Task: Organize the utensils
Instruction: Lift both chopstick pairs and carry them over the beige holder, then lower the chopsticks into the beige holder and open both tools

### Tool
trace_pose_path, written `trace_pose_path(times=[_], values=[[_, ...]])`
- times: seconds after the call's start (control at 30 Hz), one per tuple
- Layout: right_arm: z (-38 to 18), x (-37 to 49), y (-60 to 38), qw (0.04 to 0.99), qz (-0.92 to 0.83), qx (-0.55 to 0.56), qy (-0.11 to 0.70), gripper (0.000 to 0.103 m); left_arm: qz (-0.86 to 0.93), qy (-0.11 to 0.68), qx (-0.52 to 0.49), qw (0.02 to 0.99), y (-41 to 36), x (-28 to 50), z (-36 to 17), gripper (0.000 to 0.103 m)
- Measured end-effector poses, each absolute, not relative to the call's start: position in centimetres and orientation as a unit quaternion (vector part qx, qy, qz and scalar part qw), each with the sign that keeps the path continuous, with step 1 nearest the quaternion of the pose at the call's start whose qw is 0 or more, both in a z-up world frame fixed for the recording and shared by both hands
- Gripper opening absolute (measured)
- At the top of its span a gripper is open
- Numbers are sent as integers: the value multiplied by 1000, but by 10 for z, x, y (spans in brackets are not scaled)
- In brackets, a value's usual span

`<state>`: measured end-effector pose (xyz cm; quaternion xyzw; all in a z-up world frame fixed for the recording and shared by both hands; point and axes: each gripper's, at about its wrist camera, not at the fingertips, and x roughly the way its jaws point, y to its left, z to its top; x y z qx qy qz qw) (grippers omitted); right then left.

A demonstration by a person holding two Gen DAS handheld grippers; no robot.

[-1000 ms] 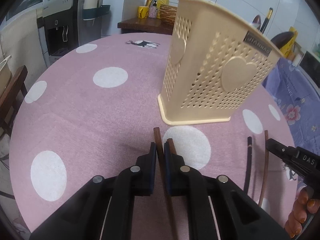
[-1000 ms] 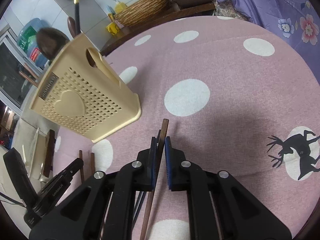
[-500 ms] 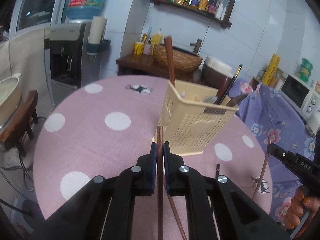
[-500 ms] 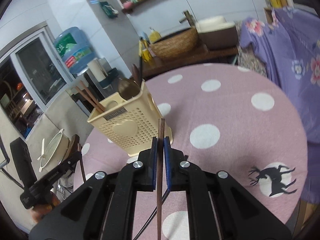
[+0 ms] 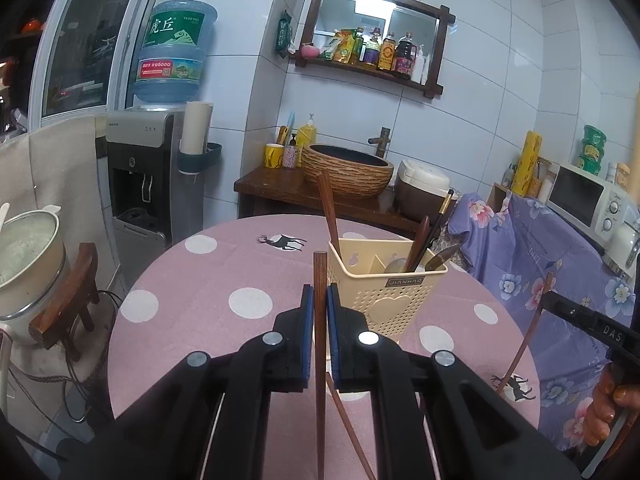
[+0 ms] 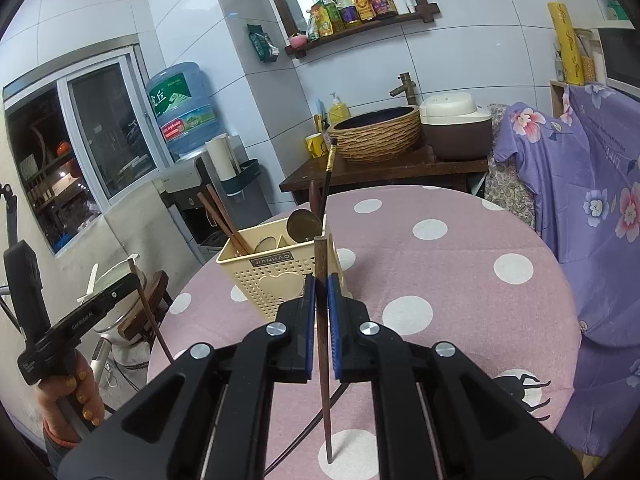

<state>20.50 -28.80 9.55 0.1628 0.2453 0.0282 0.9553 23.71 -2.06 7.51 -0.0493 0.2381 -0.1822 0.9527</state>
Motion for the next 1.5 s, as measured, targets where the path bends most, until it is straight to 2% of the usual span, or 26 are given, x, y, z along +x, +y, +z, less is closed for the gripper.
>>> trace_pose_path(times=[0.57, 1.13, 1.27, 1.5], values=[[128, 215, -278, 960, 53, 147, 232, 7, -185, 210, -47, 959, -18, 237, 105, 8], [259, 275, -262, 983, 42, 125, 130, 7, -183, 118, -110, 970, -42, 292, 227, 8], [258, 293, -260, 985, 22, 120, 121, 7, -156, 103, -122, 975, -53, 309, 224, 8], [210, 328, -252, 981, -3, 112, 160, 7, -134, 134, -114, 975, -73, 332, 174, 8]])
